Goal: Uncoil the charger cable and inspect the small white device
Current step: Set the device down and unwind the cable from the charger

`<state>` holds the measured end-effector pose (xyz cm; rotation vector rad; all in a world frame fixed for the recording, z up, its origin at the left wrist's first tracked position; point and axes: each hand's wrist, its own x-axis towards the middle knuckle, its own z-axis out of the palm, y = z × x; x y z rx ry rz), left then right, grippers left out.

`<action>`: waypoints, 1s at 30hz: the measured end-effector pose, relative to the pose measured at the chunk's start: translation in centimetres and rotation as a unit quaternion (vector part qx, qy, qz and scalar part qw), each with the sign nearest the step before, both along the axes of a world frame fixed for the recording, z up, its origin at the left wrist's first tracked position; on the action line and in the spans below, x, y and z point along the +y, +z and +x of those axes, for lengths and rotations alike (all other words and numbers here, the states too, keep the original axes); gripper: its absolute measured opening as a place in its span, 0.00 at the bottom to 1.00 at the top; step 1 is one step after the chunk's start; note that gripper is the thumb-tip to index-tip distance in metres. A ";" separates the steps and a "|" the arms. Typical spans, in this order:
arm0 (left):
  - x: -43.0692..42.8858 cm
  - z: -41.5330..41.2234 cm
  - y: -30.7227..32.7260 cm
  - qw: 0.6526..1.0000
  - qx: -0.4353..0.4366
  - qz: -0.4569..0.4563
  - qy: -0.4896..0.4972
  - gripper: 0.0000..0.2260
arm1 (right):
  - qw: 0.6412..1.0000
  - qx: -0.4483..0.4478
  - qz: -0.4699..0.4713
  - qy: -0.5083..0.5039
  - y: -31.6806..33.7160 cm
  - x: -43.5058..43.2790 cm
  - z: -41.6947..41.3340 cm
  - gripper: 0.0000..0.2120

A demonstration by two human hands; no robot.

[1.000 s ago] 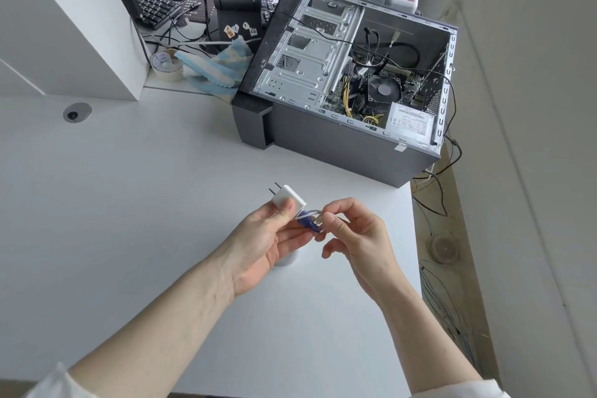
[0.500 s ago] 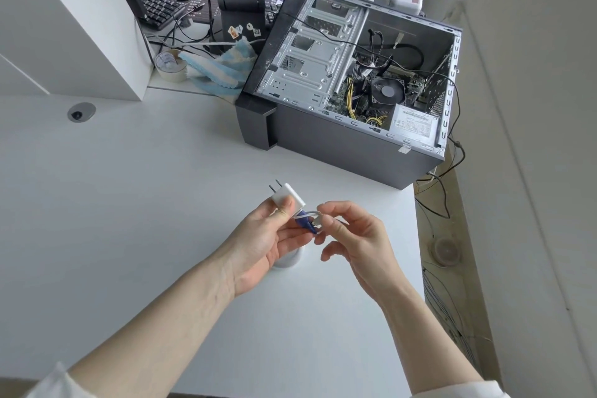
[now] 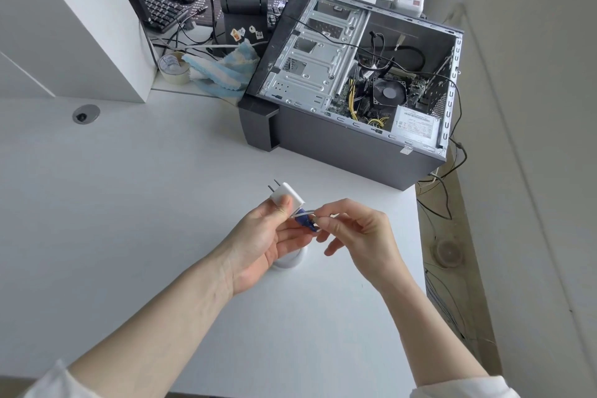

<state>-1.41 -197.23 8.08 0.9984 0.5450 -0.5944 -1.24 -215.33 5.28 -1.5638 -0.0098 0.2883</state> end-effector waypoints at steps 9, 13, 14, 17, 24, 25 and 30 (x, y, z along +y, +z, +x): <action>0.3 0.1 0.1 1.000 -0.009 -0.017 -0.015 0.16 | 0.995 0.041 0.094 -0.018 0.1 0.4 -0.4 0.04; 0.5 0.2 0.3 1.000 -0.009 -0.016 -0.020 0.16 | 0.994 0.052 0.100 -0.011 0.1 0.3 -0.5 0.03; 0.5 0.2 0.3 1.000 -0.008 -0.014 -0.021 0.16 | 0.994 0.052 0.094 -0.006 0.1 0.3 -0.4 0.03; 0.7 0.3 0.4 1.000 -0.007 -0.003 -0.028 0.19 | 0.997 0.042 0.059 0.020 0.2 0.1 -0.2 0.05; 0.5 0.4 0.5 1.000 -0.017 0.001 -0.013 0.20 | 0.999 0.015 0.028 -0.032 0.1 0.7 -0.1 0.03; 0.4 0.4 0.5 1.000 -0.020 0.002 -0.007 0.20 | 0.998 0.025 0.043 -0.049 0.0 0.8 -0.2 0.03; 0.3 0.4 0.3 1.000 -0.029 0.007 0.003 0.20 | 0.987 0.088 0.110 -0.081 -0.1 1.4 -0.6 0.03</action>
